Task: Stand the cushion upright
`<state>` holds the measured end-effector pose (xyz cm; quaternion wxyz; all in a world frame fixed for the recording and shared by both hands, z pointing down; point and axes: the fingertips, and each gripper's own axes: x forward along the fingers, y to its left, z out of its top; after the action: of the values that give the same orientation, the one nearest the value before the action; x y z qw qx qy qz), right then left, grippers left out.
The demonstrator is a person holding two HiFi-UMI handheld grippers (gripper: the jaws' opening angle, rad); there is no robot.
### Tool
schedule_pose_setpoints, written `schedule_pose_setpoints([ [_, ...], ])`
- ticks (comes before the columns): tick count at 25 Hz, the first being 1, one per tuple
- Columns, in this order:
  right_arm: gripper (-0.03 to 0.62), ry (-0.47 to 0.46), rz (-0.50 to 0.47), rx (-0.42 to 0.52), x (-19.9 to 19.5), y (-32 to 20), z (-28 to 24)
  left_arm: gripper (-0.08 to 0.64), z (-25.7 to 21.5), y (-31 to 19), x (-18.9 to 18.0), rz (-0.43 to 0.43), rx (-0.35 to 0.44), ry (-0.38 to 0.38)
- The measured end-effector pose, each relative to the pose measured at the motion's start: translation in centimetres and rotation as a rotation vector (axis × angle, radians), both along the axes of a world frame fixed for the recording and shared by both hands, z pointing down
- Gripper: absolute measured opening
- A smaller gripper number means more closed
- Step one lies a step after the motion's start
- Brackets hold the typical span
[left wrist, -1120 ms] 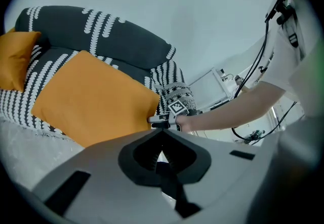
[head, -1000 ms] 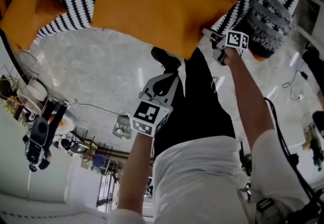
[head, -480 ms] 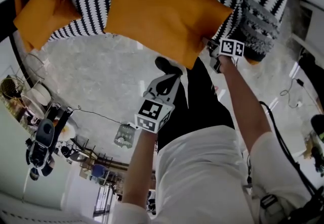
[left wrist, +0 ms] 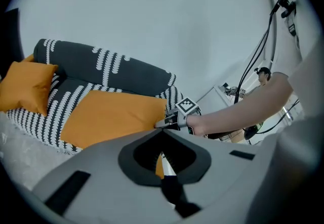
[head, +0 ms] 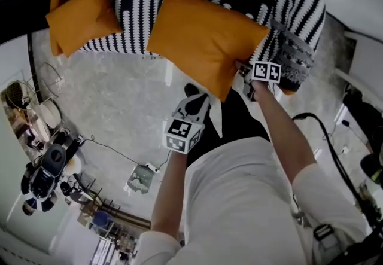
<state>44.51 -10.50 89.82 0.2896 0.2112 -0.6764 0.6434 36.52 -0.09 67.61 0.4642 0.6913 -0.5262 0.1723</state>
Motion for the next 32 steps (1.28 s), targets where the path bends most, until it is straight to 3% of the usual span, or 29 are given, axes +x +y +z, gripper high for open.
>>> schedule_pose_setpoints([
  [6,0.057,0.059,-0.043,0.059,-4.8,-1.4,-3.8,0.002,-2.3,0.9,-7.2,-0.068,0.052,-0.016],
  [14,0.051,0.102,-0.212,0.201,-10.8,-1.9,-10.0,0.002,-3.1,4.8,-13.7,-0.047,0.072,-0.021],
  [21,0.044,0.224,-0.241,0.282,-12.4,-1.3,-11.8,0.002,-4.6,6.5,-17.2,0.044,0.117,-0.029],
  [27,0.041,0.258,-0.270,0.349,-12.9,-1.3,-12.9,0.002,-4.2,8.2,-20.4,0.036,0.155,-0.045],
  [32,0.041,0.276,-0.336,0.407,-20.7,-3.6,-17.6,0.002,-6.1,8.9,-28.1,-0.016,0.178,-0.038],
])
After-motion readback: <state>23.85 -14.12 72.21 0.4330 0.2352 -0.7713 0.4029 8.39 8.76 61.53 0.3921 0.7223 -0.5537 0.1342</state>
